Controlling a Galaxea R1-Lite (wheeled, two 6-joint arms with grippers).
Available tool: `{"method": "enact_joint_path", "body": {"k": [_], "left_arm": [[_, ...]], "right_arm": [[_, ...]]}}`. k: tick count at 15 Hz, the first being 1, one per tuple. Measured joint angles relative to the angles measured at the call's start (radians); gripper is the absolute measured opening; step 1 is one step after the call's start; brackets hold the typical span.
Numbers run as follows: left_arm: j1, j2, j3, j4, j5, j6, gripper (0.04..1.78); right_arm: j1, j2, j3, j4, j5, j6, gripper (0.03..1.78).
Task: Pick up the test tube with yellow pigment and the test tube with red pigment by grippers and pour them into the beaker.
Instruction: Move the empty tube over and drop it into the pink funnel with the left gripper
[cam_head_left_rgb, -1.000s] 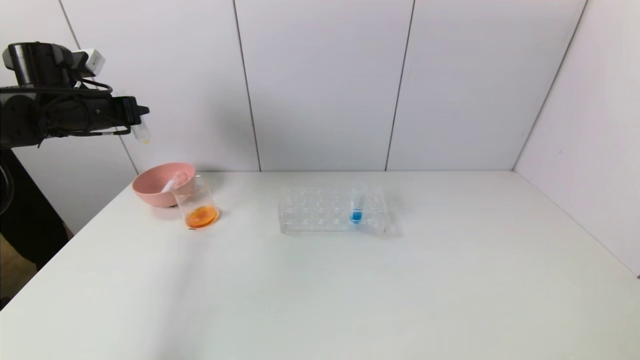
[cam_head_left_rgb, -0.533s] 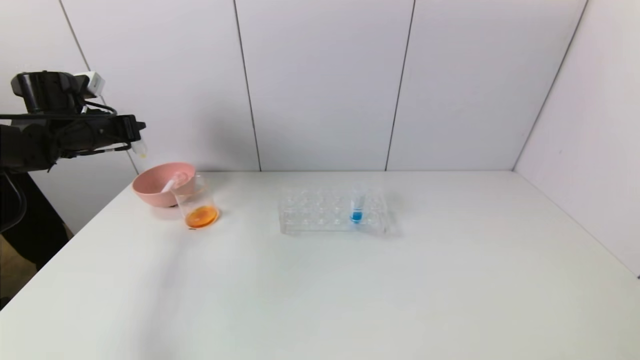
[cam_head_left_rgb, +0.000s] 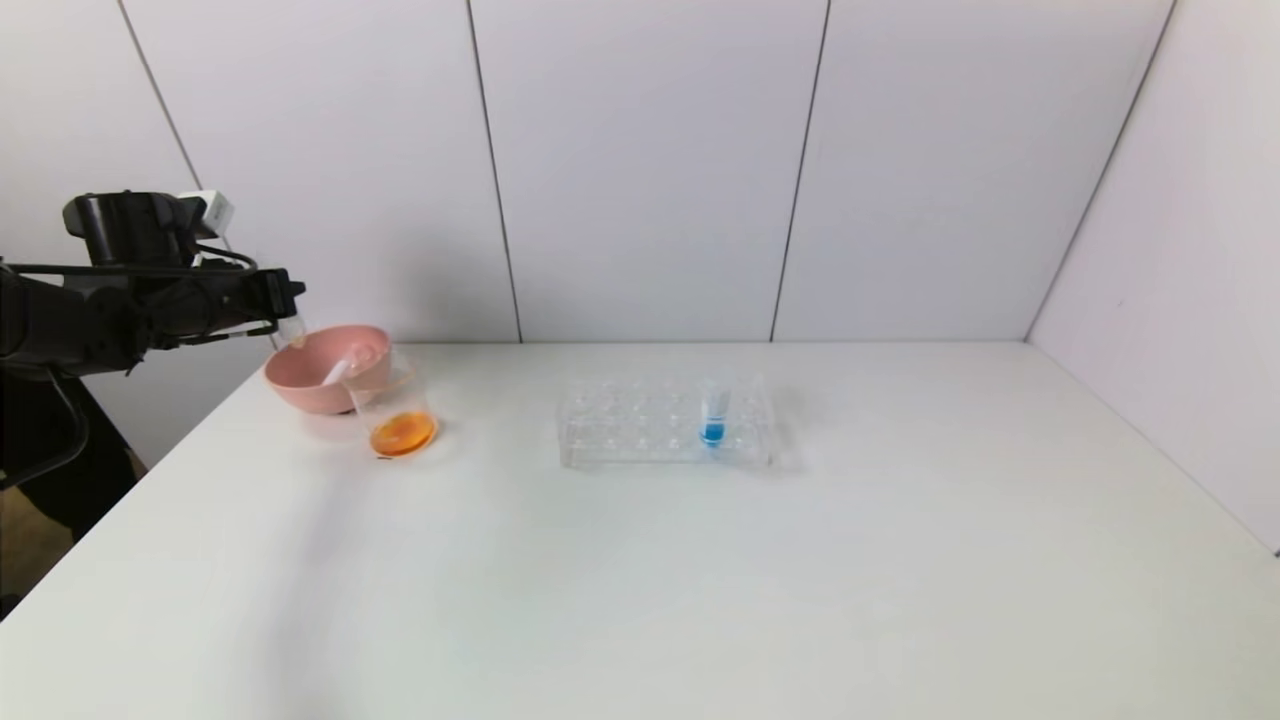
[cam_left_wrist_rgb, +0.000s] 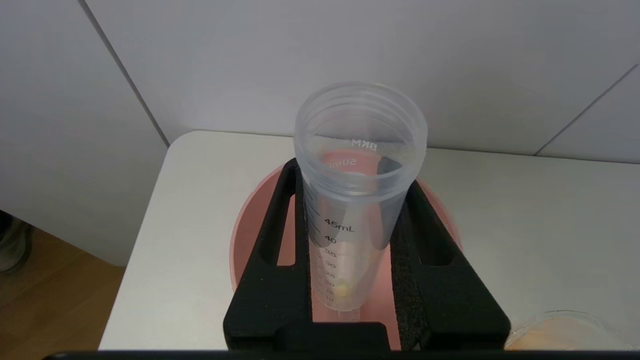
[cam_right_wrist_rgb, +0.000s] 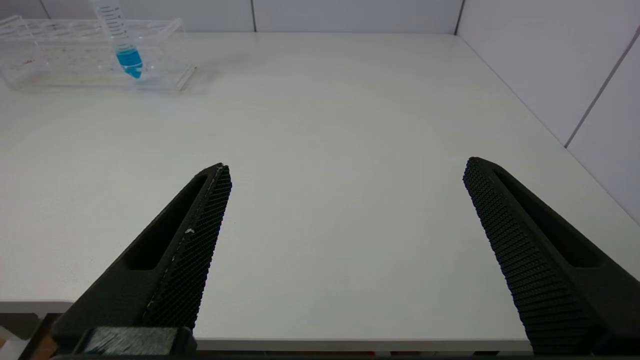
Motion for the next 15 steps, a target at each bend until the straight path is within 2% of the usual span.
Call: {"method": "enact_joint_path", "body": {"k": [15], "left_arm": [[0.01, 0.107, -0.063, 0.054, 0.001, -0.003, 0.46]], "right_arm": [[0.0, 0.0, 0.0, 0.0, 0.0, 0.0, 1.7]]}}
